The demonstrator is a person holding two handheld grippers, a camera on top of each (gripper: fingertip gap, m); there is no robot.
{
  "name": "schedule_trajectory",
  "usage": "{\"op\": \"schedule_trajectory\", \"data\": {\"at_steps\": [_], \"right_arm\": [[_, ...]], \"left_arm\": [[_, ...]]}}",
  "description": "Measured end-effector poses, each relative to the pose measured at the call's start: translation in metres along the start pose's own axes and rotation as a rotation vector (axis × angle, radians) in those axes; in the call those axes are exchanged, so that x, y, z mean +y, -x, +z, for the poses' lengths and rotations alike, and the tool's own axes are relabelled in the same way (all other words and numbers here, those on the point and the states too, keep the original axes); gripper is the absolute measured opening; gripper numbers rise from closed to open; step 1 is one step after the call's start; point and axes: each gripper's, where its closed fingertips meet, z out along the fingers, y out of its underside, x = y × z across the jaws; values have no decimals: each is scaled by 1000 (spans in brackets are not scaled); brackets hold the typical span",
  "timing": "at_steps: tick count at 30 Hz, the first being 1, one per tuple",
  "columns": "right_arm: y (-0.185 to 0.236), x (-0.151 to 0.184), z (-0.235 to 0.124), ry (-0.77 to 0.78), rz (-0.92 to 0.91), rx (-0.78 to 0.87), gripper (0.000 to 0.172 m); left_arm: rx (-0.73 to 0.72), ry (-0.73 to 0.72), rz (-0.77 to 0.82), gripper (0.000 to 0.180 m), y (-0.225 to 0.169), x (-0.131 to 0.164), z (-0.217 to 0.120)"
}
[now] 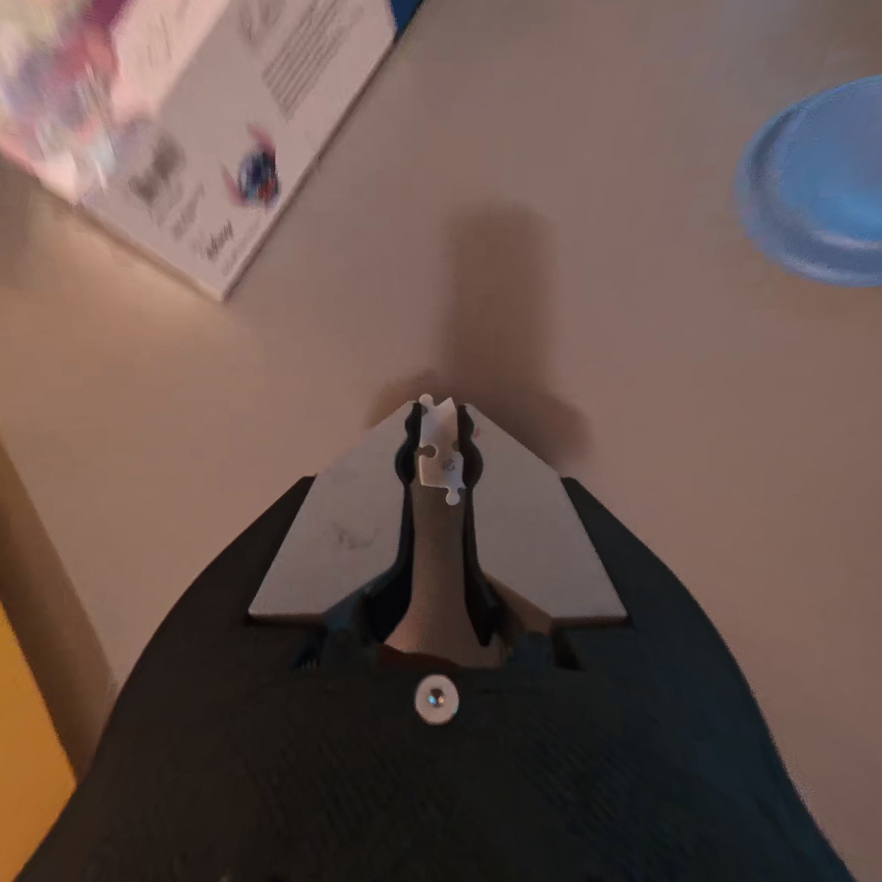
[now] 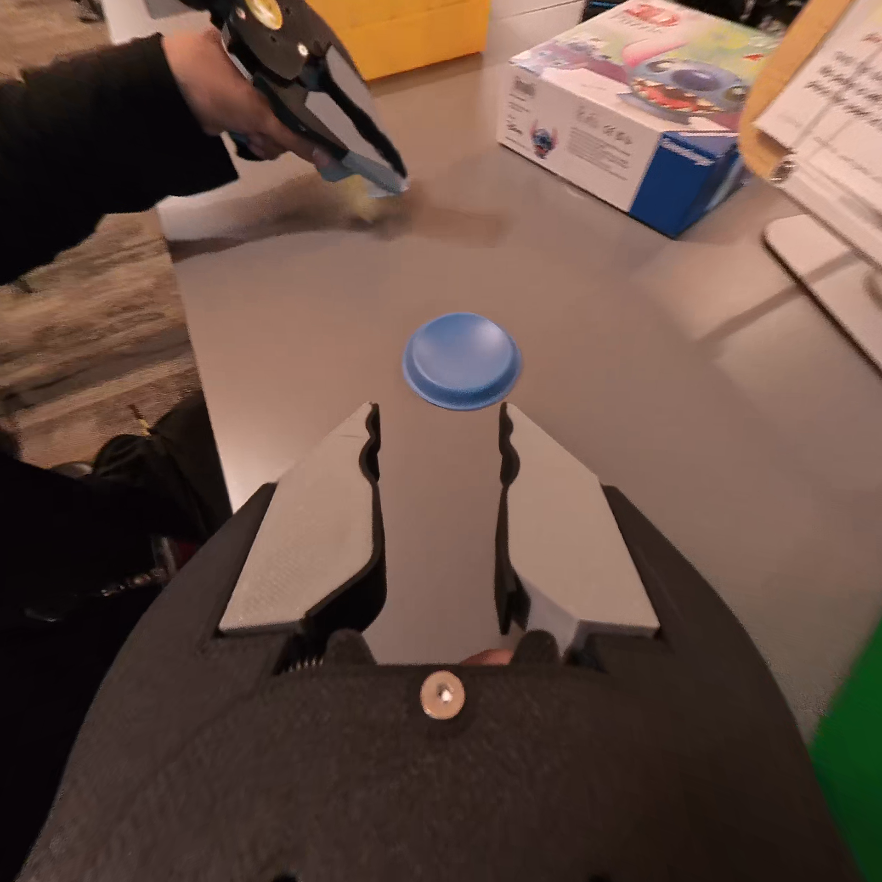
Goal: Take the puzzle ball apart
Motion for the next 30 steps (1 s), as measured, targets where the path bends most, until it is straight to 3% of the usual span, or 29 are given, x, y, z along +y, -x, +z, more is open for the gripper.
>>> {"op": "schedule_trajectory", "data": {"at_steps": [2,6,8,10,15,19,22,26,30], "right_arm": [[8,-3,15,-18,32,-61,48],[30,-31,17,-149,134,-278,47],[41,-51,6,-249,208,-403,40],[37,-58,5,-276,258,-403,40],[36,-49,18,-232,178,-265,46],[36,-52,16,-246,160,-237,41],[38,-54,16,-260,155,-243,47],[41,-56,21,-266,130,-251,25],[16,-41,41,-199,156,-137,29]], "left_arm": [[-34,-140,181,13,-25,-37,-19],[-167,-483,715,12,-113,-112,-61],[-295,-633,942,12,-151,-133,-74],[-407,-727,1094,12,-180,-145,-79],[-463,-888,1129,12,-216,-163,-83],[-447,-908,1116,12,-221,-165,-85],[-473,-916,1154,4,-223,-164,-87],[-464,-890,1143,4,-216,-163,-81],[-375,-792,1105,3,-204,-155,-50]]}}
